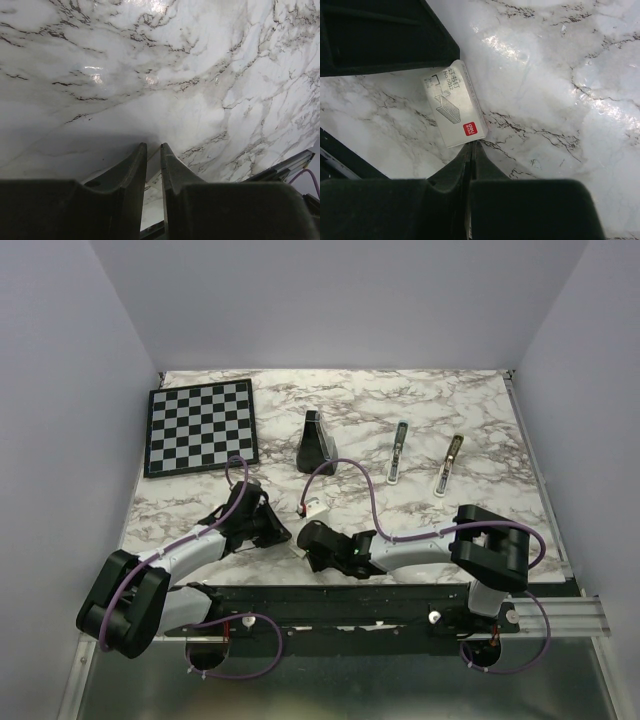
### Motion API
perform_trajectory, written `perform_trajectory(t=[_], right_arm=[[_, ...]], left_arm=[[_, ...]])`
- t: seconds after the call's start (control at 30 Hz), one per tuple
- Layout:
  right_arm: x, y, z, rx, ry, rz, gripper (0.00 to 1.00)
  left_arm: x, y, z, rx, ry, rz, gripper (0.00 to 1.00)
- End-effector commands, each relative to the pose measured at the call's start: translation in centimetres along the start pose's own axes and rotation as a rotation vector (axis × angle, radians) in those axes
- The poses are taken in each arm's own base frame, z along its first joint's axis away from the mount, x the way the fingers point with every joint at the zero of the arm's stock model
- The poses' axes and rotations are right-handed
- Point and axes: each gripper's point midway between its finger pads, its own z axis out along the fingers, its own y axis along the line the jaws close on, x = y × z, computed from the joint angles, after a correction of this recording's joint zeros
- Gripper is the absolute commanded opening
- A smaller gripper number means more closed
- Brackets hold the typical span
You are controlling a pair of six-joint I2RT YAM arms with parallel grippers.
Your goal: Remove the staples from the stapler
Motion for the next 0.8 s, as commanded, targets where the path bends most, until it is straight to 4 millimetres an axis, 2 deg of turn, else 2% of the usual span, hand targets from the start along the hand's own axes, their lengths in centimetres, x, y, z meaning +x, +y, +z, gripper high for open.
perform_trajectory(t=[0.0, 0.2, 0.4, 0.43, 0.5, 0.57, 0.63, 0.77], right_arm=[[-1.0, -1.5, 0.7, 0.079, -0.074, 0.024, 0.08], [-0.8, -3.0, 0.2, 0.133, -0.088, 0.026, 0.09], [0.3, -3.2, -0.9, 0.108, -0.044, 0.039, 0.14], [-0.2, -3.1, -1.5, 0.096, -0.058, 0.057, 0.14], [0.8, -4.0, -2.2, 0.115, -0.037, 0.052, 0.16], [0.5, -4.0, -2.8, 0.103, -0.047, 0.064, 0.17], [0.5, -3.8, -3.0, 0.088, -0.043, 0.072, 0.17], [0.3, -2.8, -2.8, 0.039, -0.052, 0.084, 0.16]], left_arm=[[2.5, 3.6, 0.0, -0.137, 0.073, -0.002, 0.28], [1.9, 3.5, -0.3, -0.149, 0.047, 0.002, 0.32], [-0.6, 1.7, -1.3, -0.178, -0.017, 0.039, 0.39], [-1.4, 0.8, -1.7, -0.169, -0.035, 0.052, 0.41], [-2.1, 0.9, -2.1, -0.202, -0.057, 0.059, 0.49], [-2.9, 0.4, -2.4, -0.206, -0.083, 0.068, 0.51], [-3.3, -0.3, -2.5, -0.186, -0.093, 0.077, 0.51], [-3.5, -1.6, -2.7, -0.12, -0.096, 0.124, 0.45]])
